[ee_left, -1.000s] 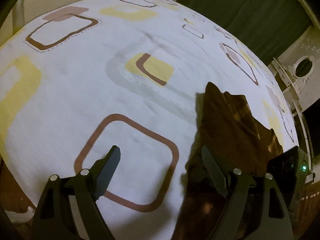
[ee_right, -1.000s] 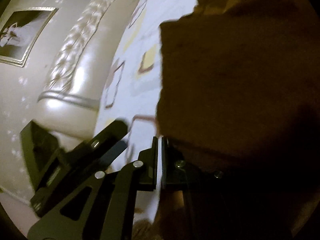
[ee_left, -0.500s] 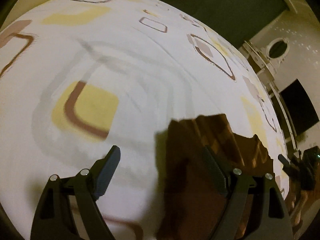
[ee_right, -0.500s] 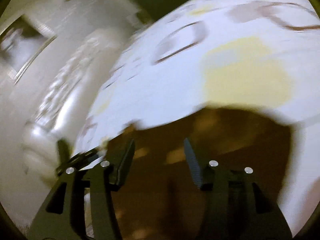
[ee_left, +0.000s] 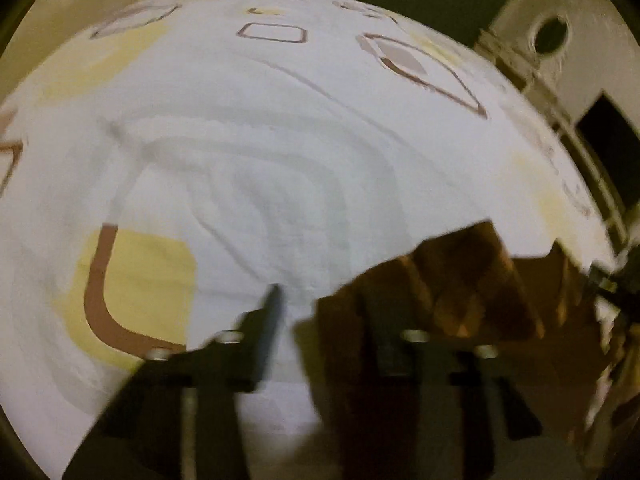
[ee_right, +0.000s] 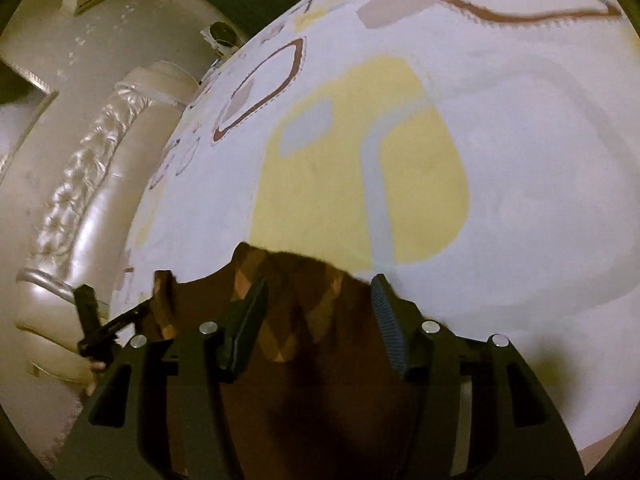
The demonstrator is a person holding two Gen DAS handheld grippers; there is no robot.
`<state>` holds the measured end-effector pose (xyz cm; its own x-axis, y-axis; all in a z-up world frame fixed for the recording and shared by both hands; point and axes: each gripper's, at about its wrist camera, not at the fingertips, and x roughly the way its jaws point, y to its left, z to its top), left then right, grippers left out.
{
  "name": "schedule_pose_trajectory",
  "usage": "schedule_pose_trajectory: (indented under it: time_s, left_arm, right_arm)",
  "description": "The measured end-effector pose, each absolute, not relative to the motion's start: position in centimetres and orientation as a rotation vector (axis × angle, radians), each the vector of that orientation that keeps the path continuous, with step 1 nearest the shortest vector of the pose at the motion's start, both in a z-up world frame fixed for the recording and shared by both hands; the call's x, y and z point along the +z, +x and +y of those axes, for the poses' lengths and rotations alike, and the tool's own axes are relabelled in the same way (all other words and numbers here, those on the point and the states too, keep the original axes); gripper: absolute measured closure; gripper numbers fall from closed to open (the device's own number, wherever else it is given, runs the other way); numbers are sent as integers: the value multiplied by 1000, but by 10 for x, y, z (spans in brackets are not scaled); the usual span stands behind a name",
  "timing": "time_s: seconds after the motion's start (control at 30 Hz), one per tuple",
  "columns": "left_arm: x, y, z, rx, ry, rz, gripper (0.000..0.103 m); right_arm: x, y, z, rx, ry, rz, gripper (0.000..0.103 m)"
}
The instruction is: Fold small clothes
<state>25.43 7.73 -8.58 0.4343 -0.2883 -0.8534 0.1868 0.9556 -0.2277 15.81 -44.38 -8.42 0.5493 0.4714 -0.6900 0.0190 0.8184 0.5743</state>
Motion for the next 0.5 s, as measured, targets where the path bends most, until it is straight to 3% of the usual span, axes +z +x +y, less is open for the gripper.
schedule_pose_trajectory:
  time_s: [0.1, 0.2, 0.23, 0.27, 0.37, 0.5]
  left_arm:
    - [-84, 254, 71, -307, -66, 1092, 92]
    - [-84, 254, 69, -287, -49, 1093, 95]
    - [-84, 255, 68, -280, -49, 1092, 95]
    - [-84, 253, 69, -267, -51, 1082, 96]
    - [-84, 247, 73, -231, -71, 1066, 96]
    - [-89, 244, 84, -210, -129, 1058, 96]
  right_arm:
    - [-76, 162, -443, 264, 520, 931, 49]
    - [-85, 175, -435, 307, 483, 995, 53]
    - [-87, 177, -430, 315, 453, 1012, 84]
    - [-89, 179, -421, 333, 383, 1041, 97]
    - [-84, 176, -411, 262, 257, 1039, 98]
    - [-90, 172, -438, 181, 360, 1009, 98]
